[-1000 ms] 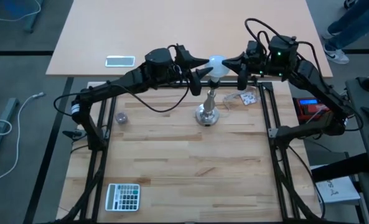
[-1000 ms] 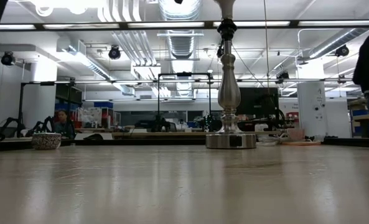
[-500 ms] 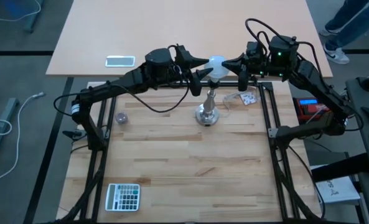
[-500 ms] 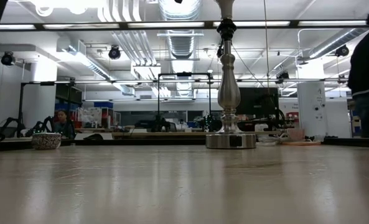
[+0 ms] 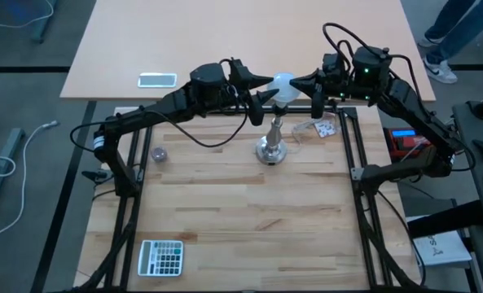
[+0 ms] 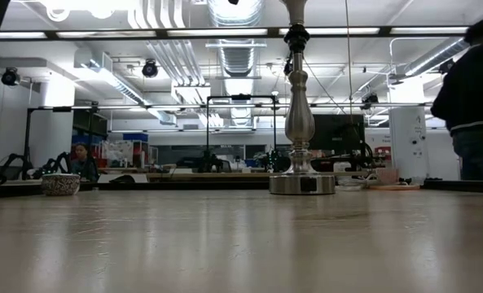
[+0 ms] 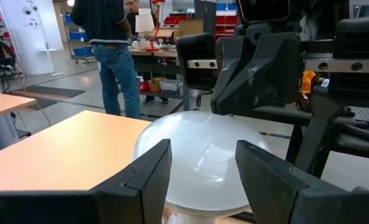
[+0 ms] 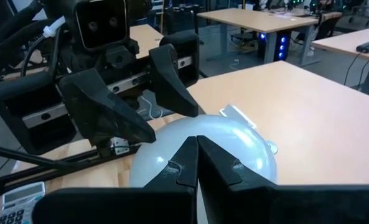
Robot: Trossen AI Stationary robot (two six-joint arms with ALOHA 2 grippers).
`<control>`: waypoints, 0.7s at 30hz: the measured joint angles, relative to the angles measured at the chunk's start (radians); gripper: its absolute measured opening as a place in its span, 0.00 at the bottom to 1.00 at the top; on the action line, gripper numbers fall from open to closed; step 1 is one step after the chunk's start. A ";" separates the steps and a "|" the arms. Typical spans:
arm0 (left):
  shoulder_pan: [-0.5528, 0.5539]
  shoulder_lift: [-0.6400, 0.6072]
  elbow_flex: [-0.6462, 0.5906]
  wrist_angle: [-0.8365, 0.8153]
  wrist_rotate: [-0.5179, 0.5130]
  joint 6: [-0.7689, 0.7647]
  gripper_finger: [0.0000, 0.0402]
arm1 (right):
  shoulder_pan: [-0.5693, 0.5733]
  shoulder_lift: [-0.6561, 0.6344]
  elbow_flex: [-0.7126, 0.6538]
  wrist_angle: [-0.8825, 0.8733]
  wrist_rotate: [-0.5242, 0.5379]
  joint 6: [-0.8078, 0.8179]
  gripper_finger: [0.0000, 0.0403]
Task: Screw lightbulb
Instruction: Insert the light bulb into the lamp
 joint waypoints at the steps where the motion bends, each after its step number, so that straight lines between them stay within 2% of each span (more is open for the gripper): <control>1: 0.000 -0.001 0.000 -0.002 0.000 0.000 0.44 | 0.000 0.000 0.000 0.000 0.000 0.000 0.00; 13: -0.002 -0.005 -0.001 0.004 0.001 -0.001 0.42 | 0.000 0.000 0.002 -0.038 0.000 -0.009 0.00; 21: -0.004 -0.012 -0.003 0.006 0.001 -0.002 0.44 | 0.000 0.006 0.003 -0.041 0.000 -0.013 0.00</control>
